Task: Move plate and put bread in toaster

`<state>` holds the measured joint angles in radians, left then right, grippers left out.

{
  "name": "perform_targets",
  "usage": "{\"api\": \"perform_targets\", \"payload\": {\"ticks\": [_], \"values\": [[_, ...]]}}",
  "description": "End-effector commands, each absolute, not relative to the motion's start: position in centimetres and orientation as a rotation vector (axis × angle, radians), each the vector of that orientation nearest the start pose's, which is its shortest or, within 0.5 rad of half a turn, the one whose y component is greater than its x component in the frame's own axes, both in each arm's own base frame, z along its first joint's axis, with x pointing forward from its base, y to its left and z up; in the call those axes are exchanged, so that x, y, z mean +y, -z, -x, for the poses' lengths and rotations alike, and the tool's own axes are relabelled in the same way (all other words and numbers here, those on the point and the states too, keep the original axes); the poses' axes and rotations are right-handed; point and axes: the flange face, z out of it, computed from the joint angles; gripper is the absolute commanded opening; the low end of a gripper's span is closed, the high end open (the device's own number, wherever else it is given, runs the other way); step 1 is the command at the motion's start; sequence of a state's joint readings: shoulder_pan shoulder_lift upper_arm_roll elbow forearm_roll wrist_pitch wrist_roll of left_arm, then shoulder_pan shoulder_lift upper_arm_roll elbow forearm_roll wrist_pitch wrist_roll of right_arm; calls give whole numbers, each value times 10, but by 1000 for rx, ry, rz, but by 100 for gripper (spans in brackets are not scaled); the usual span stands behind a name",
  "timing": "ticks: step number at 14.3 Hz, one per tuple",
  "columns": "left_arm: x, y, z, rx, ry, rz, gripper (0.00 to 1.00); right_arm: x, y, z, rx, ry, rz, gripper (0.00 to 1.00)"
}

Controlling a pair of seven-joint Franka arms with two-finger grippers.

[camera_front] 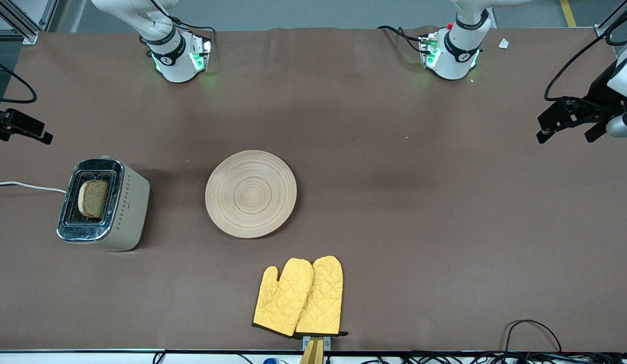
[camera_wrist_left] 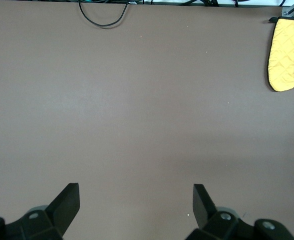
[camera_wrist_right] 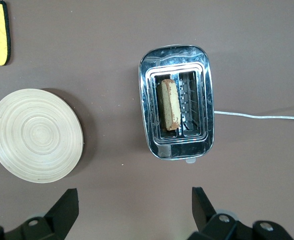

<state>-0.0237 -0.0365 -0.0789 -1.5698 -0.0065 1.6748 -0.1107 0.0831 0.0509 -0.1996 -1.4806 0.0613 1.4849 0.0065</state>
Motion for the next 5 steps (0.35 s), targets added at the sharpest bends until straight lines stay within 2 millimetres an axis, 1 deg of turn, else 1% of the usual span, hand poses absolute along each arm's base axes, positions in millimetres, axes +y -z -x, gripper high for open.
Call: {"api": "perform_targets", "payload": {"ticks": [1, 5], "values": [[-56, -659, -552, -12, 228, 3155, 100, -48, -635, -555, 149, -48, 3072, 100], [-56, -666, -554, -27, 250, 3153, 100, -49, -634, -555, 152, -53, 3075, 100]]}}
